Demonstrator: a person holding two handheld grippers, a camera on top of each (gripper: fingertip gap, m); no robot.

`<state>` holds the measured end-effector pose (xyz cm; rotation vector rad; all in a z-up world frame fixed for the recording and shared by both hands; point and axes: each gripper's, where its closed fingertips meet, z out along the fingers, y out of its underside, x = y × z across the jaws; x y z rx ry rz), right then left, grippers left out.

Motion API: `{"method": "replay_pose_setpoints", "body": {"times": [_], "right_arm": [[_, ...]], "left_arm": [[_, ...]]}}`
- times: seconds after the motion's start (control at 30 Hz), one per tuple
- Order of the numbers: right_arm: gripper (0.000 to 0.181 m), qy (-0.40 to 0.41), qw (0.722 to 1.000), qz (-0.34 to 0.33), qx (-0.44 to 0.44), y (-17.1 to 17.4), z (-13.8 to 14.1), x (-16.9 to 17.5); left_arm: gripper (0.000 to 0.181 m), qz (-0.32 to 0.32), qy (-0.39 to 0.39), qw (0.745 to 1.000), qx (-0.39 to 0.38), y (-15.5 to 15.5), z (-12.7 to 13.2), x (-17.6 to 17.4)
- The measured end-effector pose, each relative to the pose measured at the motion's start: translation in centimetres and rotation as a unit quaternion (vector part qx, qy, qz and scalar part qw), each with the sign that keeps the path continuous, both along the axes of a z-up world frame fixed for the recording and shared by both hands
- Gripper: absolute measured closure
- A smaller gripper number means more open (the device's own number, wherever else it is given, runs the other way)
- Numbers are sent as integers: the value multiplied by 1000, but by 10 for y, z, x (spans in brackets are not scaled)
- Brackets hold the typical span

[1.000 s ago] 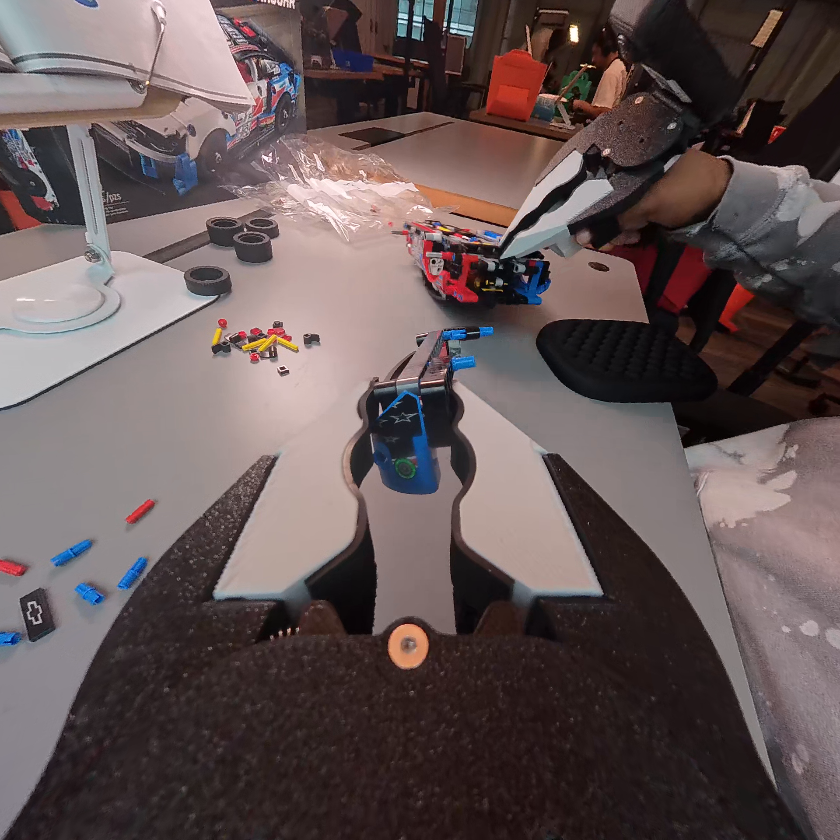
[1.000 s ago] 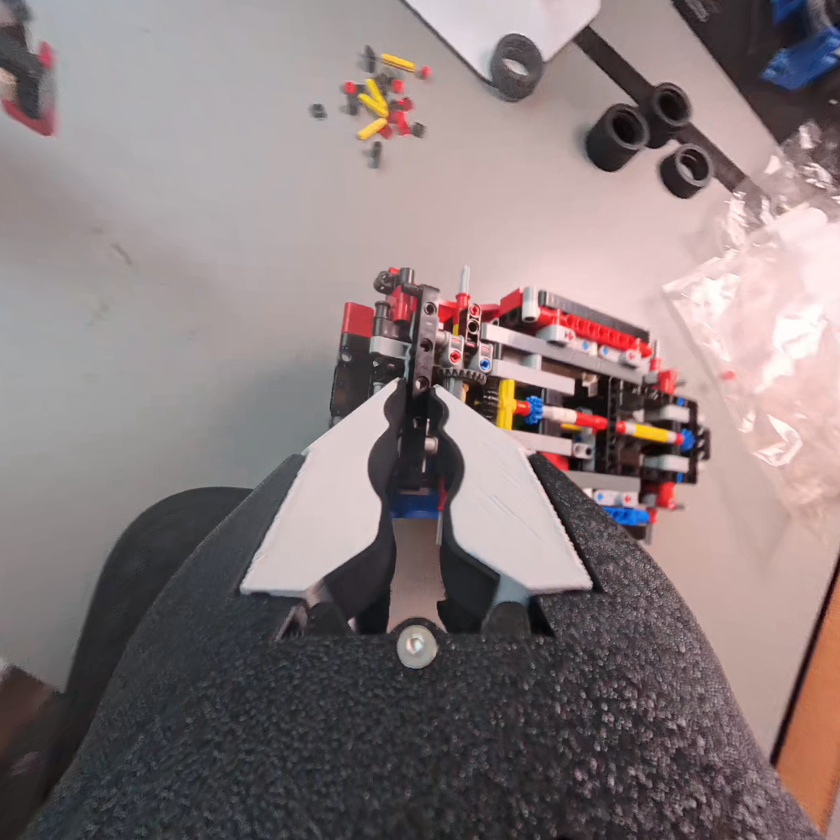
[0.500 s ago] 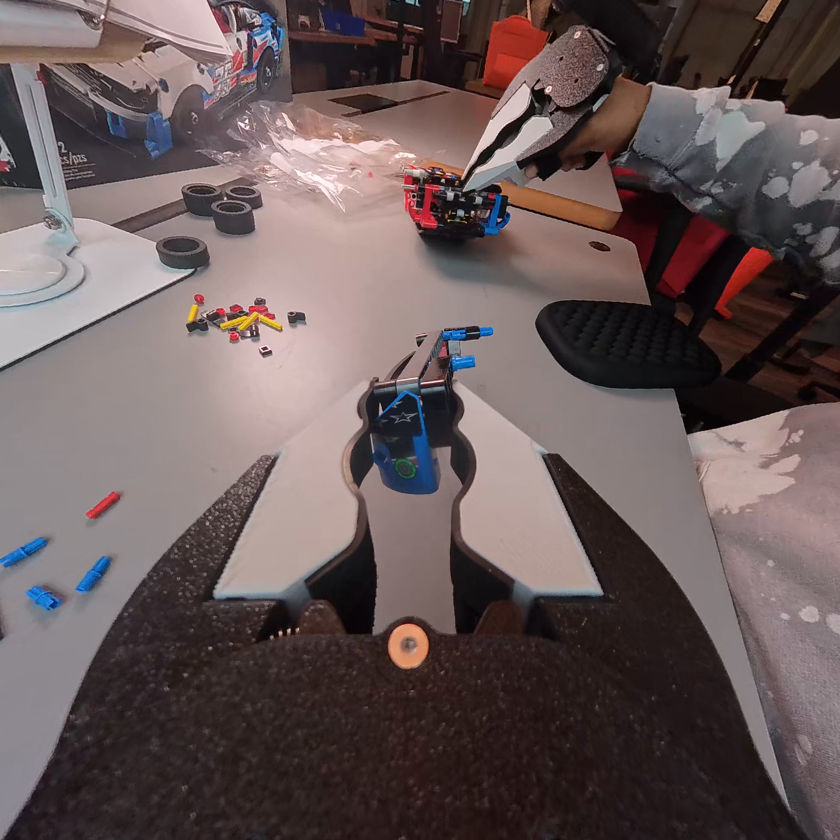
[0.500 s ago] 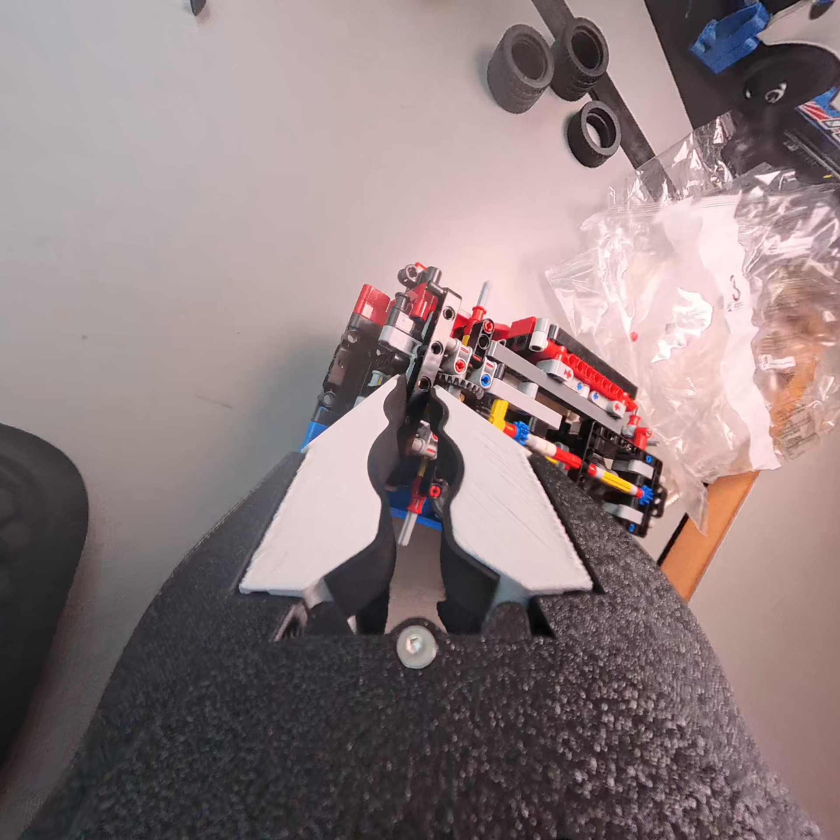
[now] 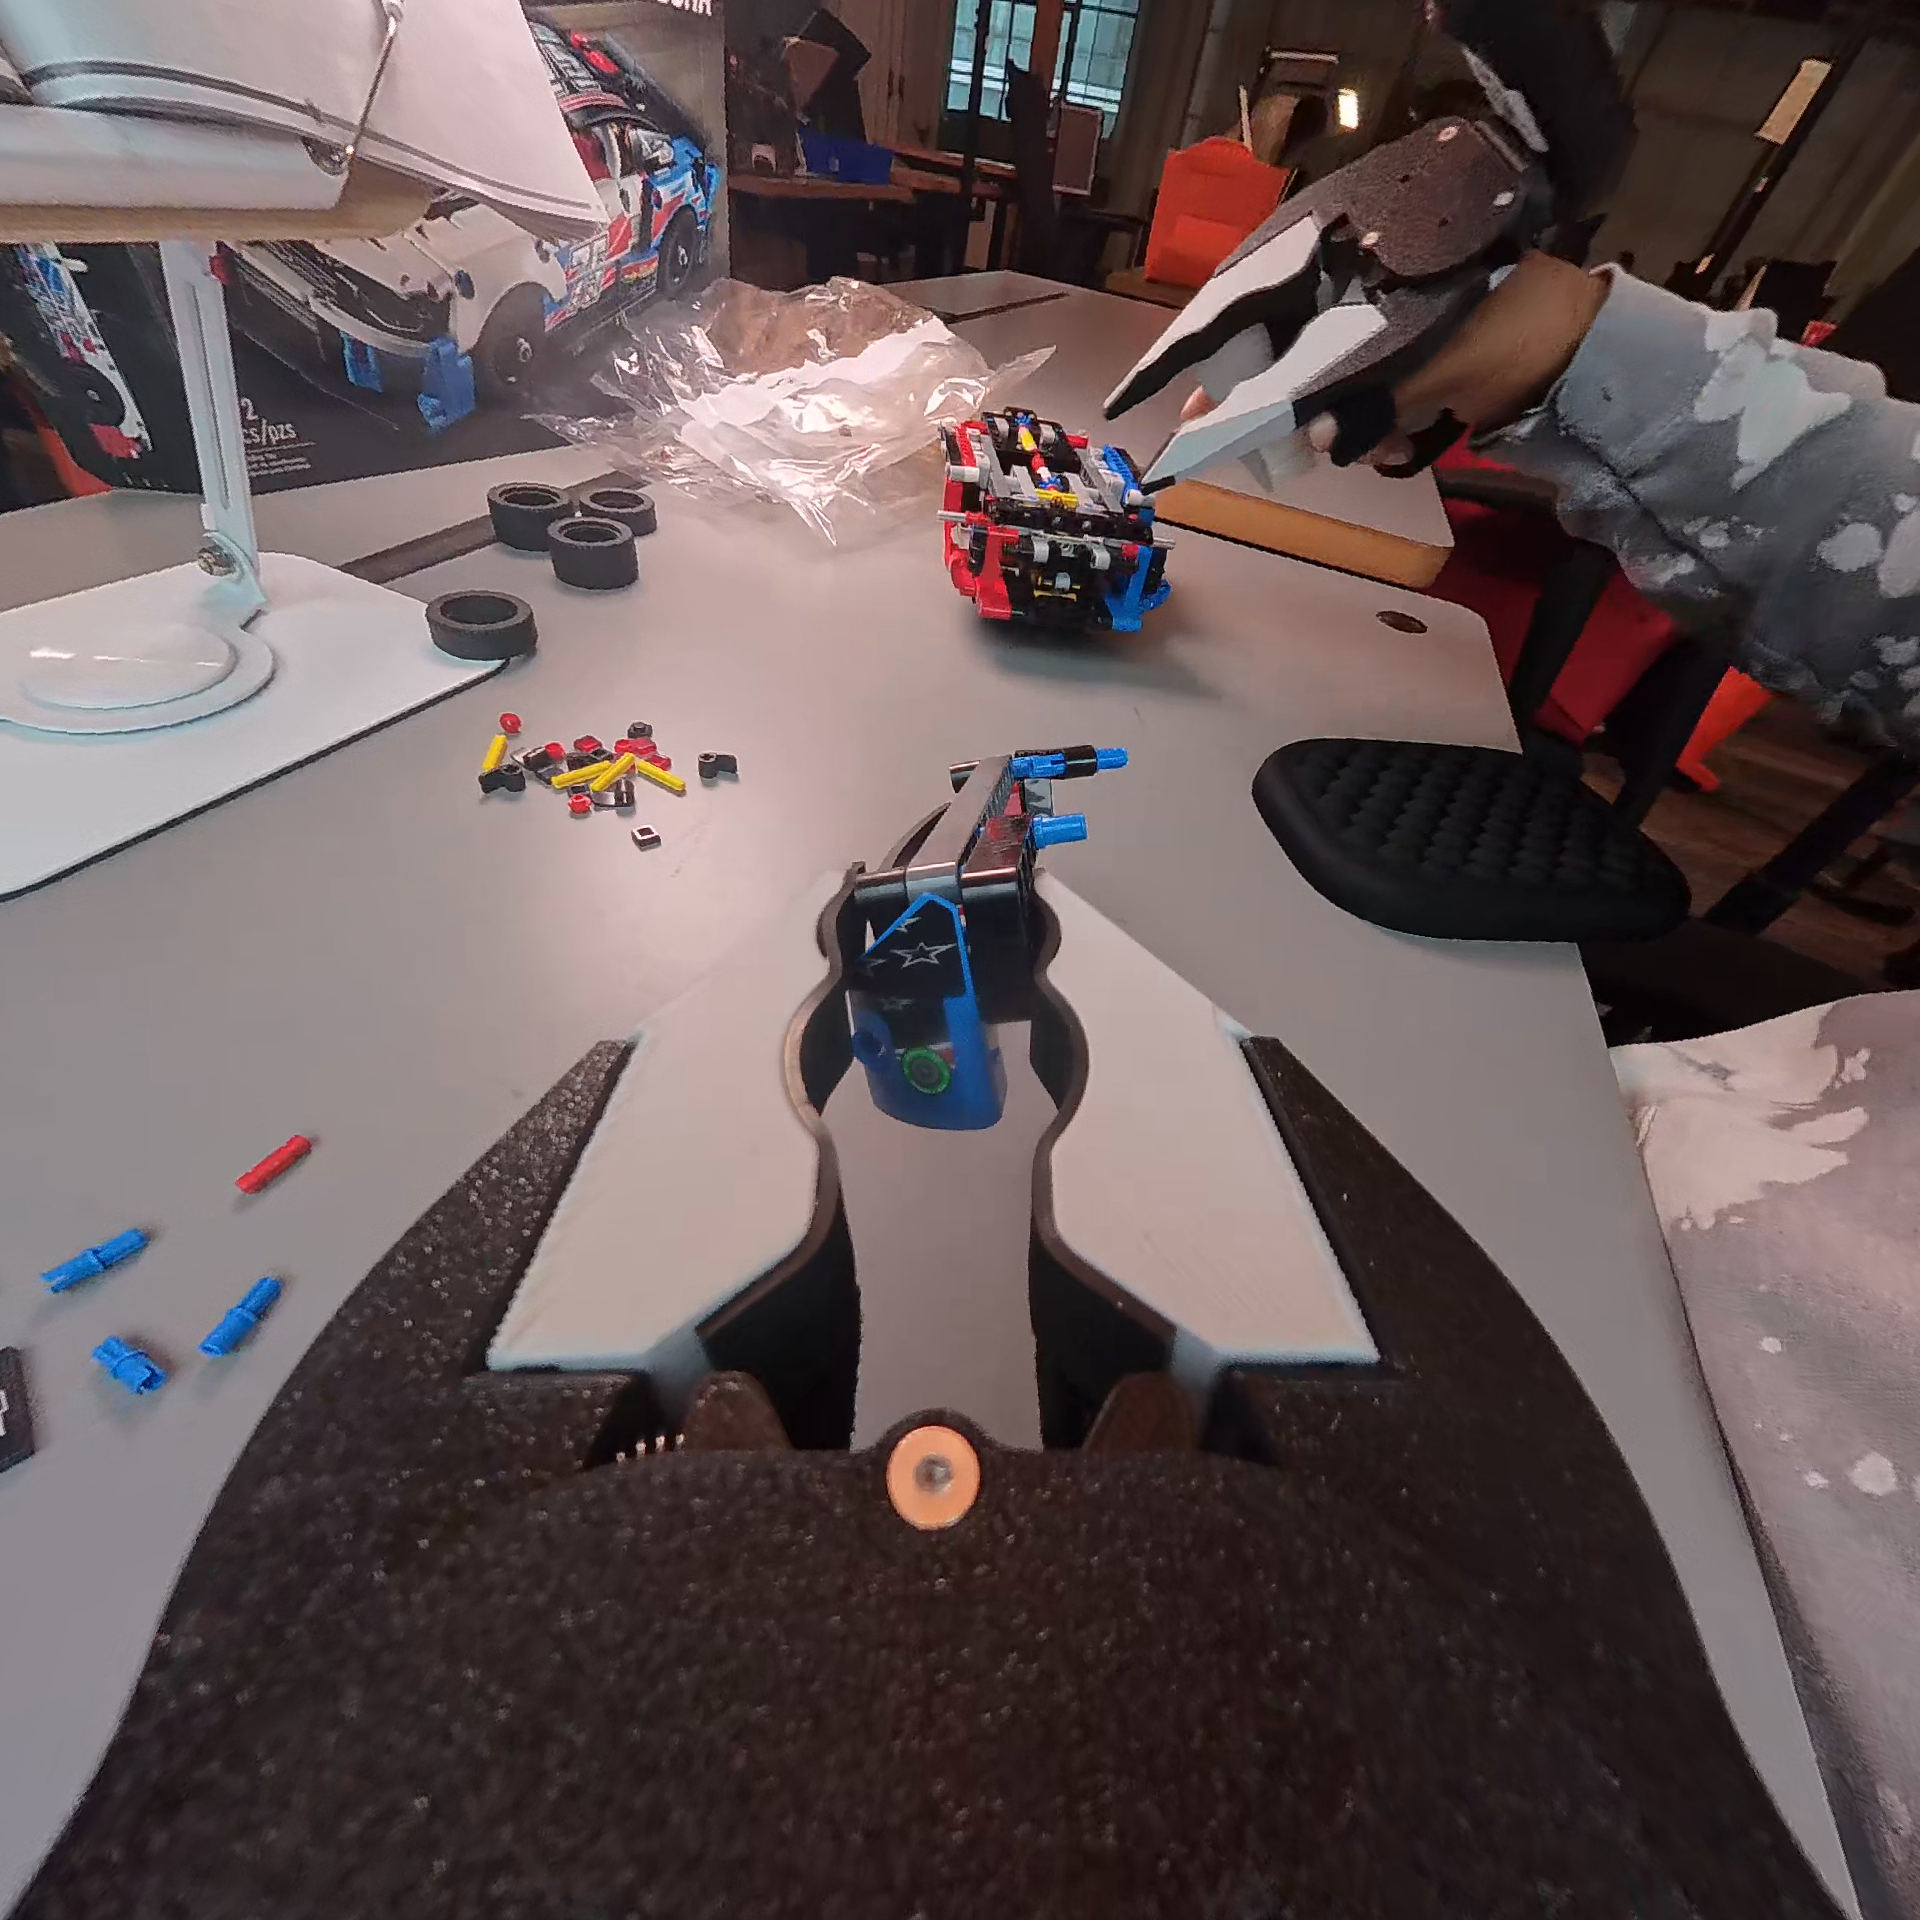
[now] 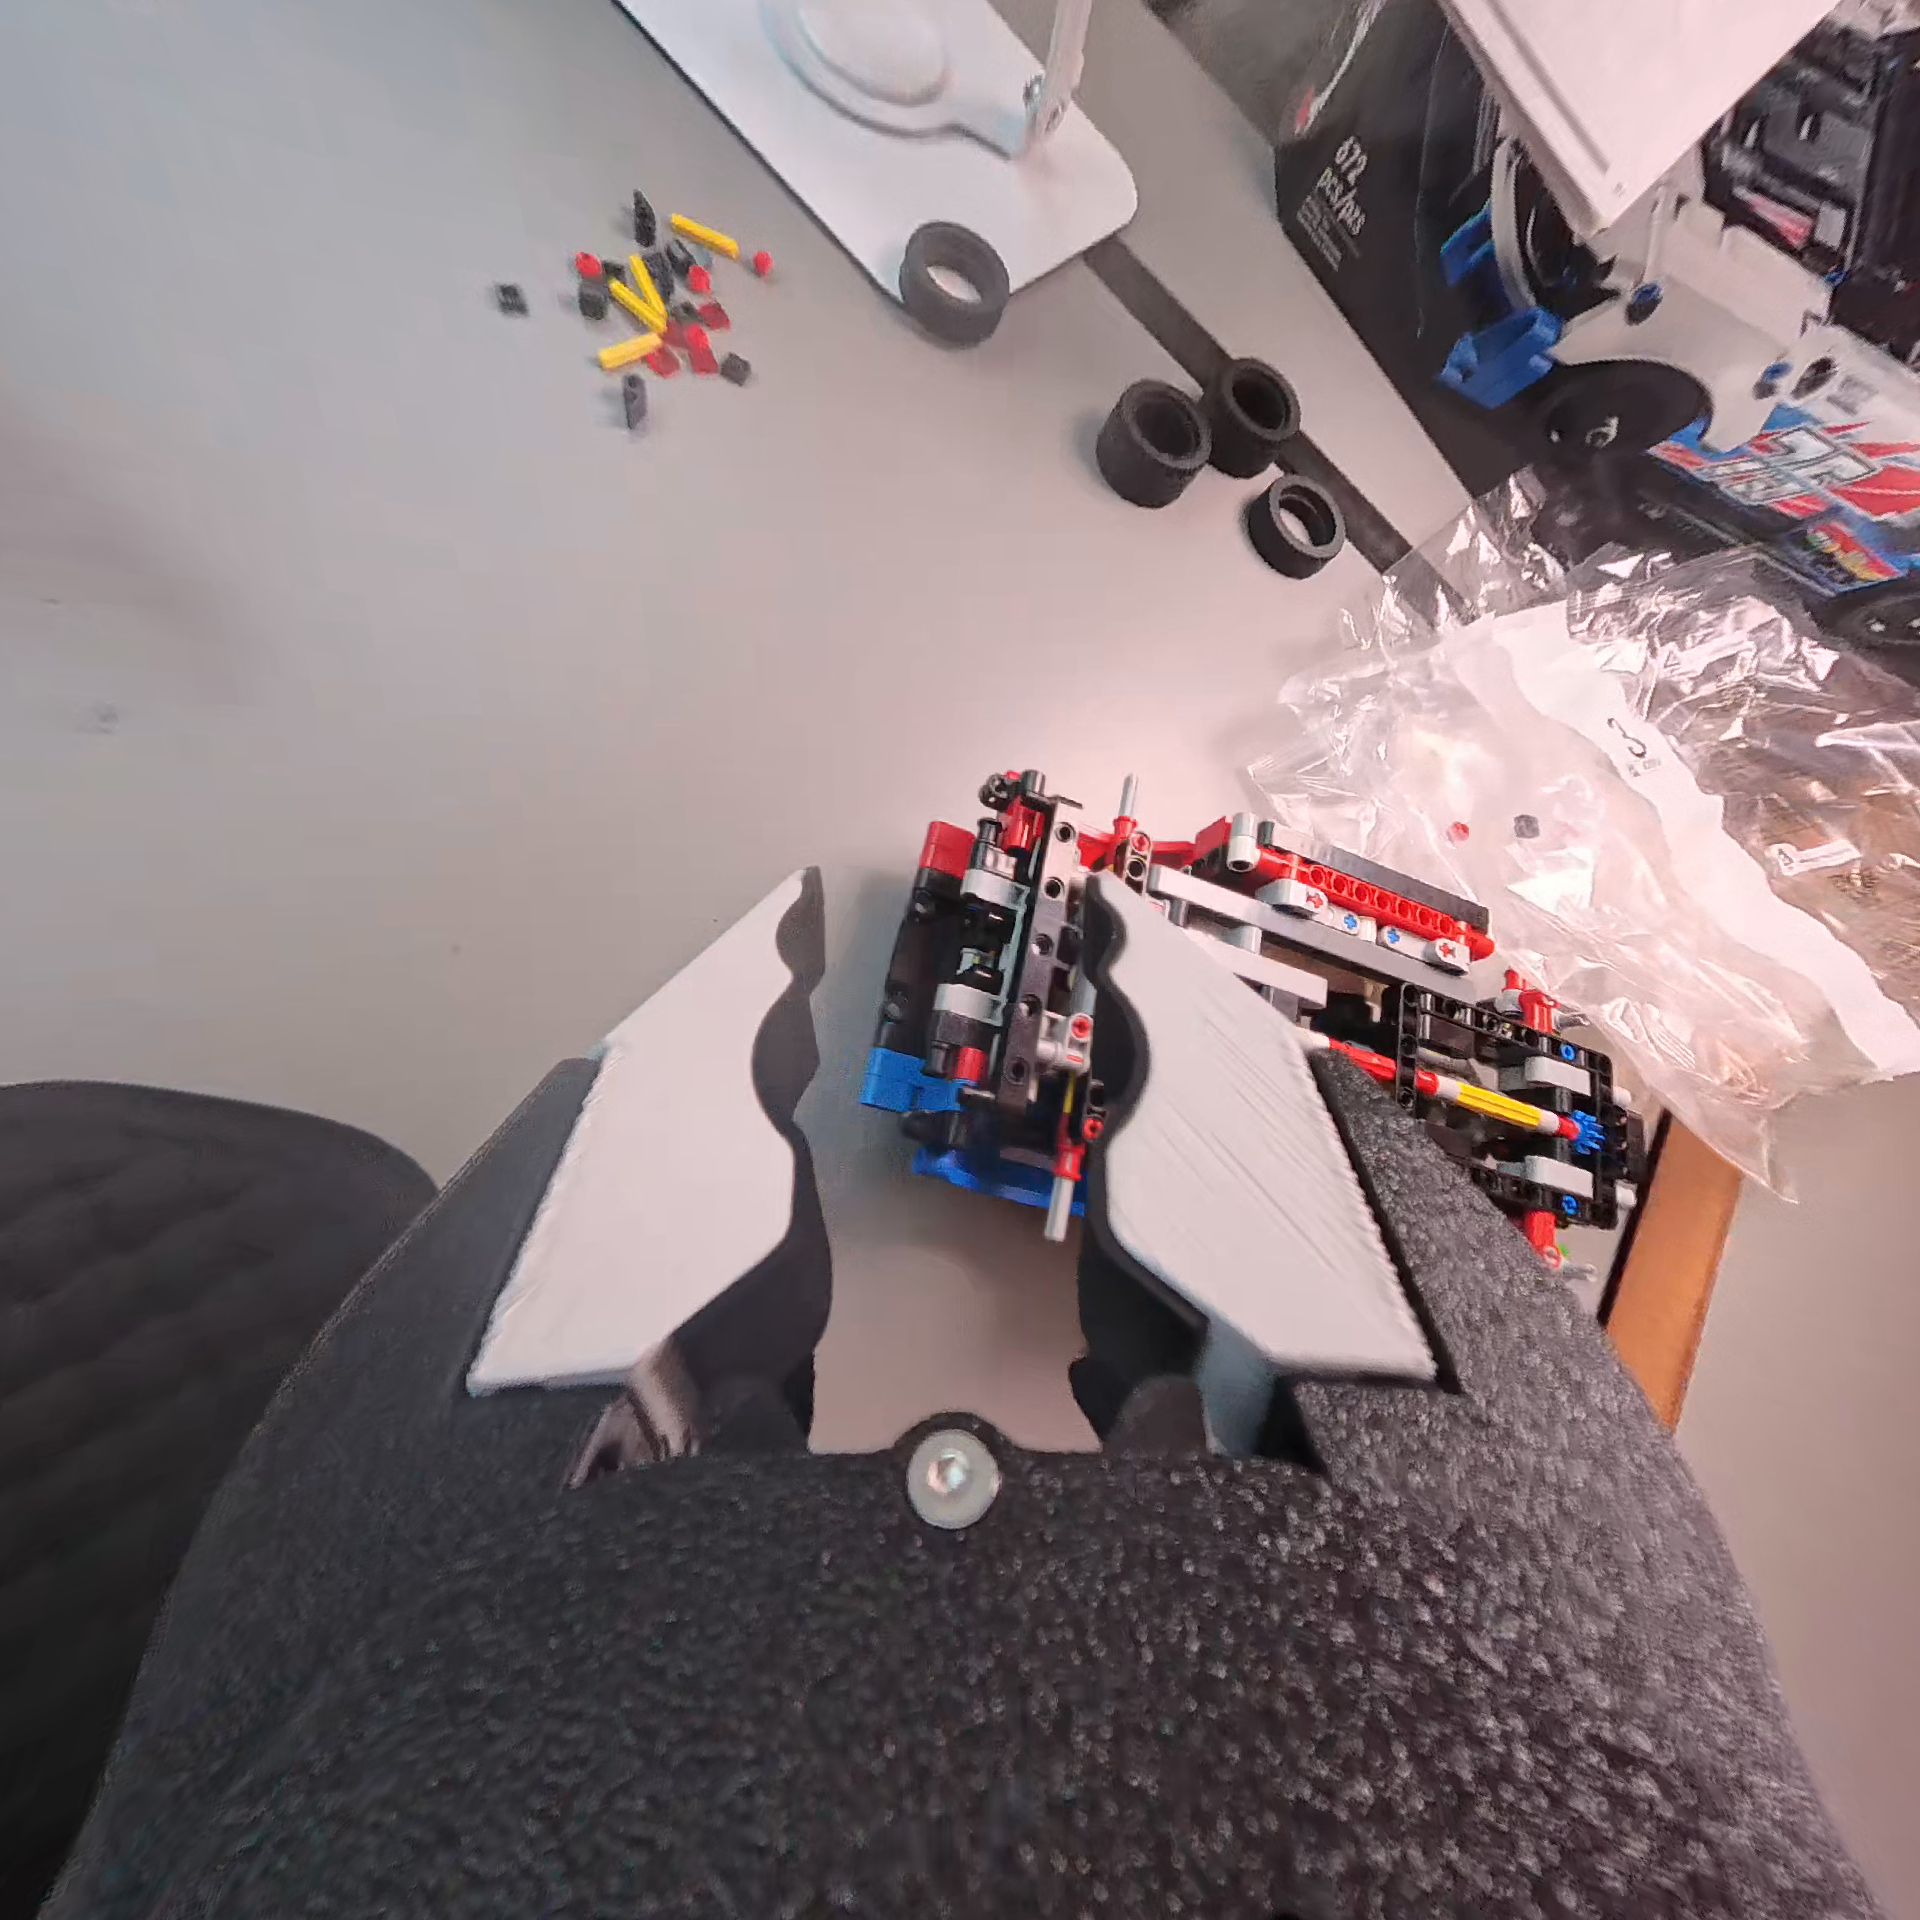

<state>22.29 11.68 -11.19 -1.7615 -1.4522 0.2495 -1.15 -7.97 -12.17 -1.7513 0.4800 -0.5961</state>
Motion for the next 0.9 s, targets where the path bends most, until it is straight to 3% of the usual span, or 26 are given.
{"method": "replay_pose_setpoints", "body": {"times": [0.03, 0.23, 0.4, 0.57, 0.9], "right_arm": [[127, 3, 1000, -13, 10, -6, 1, -1], [116, -13, 978, -192, 77, -21, -20, 18], [99, 102, 945, -301, 73, -33, -25, 12], [94, 128, 927, -350, 45, -36, -47, 12], [92, 159, 909, -384, 33, -32, -43, 27]], "left_arm": [[154, 1, 0, 1000, -1, 0, 0, 0], [154, 1, 13, 1000, -3, 1, -4, 4], [154, 1, 7, 1000, -8, 2, -6, 6], [154, 12, 4, 1000, -6, 2, -4, 4], [154, 20, -41, 999, -11, 3, 3, -3]]}}
